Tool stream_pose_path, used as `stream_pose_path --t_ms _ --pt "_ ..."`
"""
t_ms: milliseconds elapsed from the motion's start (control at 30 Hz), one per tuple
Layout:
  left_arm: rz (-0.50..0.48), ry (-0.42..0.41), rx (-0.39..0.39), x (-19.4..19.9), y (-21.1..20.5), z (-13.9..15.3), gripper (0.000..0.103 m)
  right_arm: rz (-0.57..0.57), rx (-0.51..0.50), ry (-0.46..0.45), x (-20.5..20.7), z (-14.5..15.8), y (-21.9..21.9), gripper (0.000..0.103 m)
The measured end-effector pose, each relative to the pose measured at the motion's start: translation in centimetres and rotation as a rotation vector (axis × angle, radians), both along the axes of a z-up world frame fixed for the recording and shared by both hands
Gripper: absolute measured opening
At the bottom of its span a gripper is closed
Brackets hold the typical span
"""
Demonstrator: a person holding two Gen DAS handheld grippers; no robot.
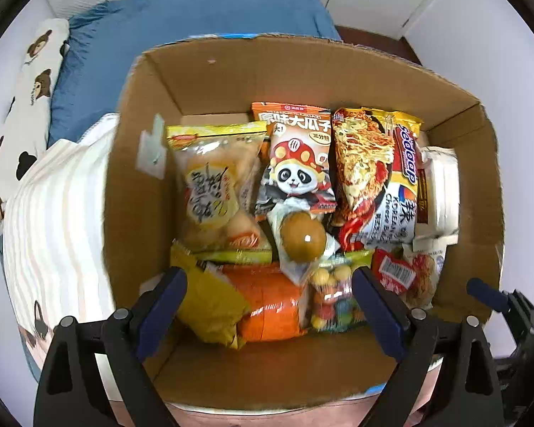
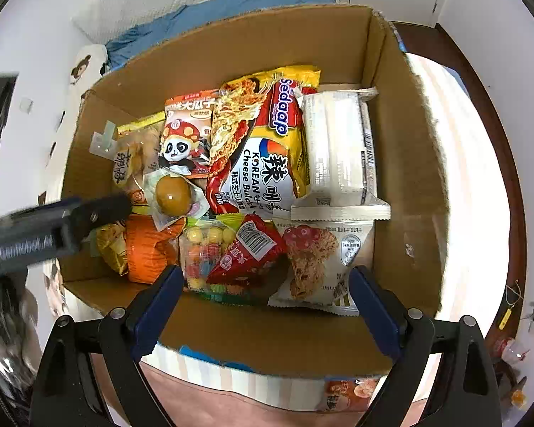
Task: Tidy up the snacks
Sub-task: 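Lower both packets into the box and open both tools, then withdraw both tools and move toward the last snacks on the bed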
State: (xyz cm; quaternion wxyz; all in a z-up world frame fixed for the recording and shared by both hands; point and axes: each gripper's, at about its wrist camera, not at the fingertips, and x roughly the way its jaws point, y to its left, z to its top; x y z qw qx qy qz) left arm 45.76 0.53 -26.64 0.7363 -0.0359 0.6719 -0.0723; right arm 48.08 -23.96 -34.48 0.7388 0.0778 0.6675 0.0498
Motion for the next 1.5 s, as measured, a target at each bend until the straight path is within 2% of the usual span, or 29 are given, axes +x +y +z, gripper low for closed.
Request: stream_pose_path --t_ms 433,1033,1267,1500 --pt "-0.005 -0.218 0.033 -5.3 -0.6 3.9 0.095 0.019 -0.031 -0.141 -4.4 4.3 0.5 0.096" --pt "0.035 -0.498 0.059 -15.7 -0.3 10.9 0.095 0.028 -0.019 -0.356 -12.9 12.0 1.0 0.096" --pt "0.048 -0.549 0.051 -18.1 -0.8 12.5 0.095 0.017 0.021 -0.408 -15.8 14.2 1.1 0.096" --pt "0.047 -0.553 0.058 -19.1 -1.5 12.3 0.095 -0.007 0.046 -0.405 -17.2 14.0 0.4 0.096"
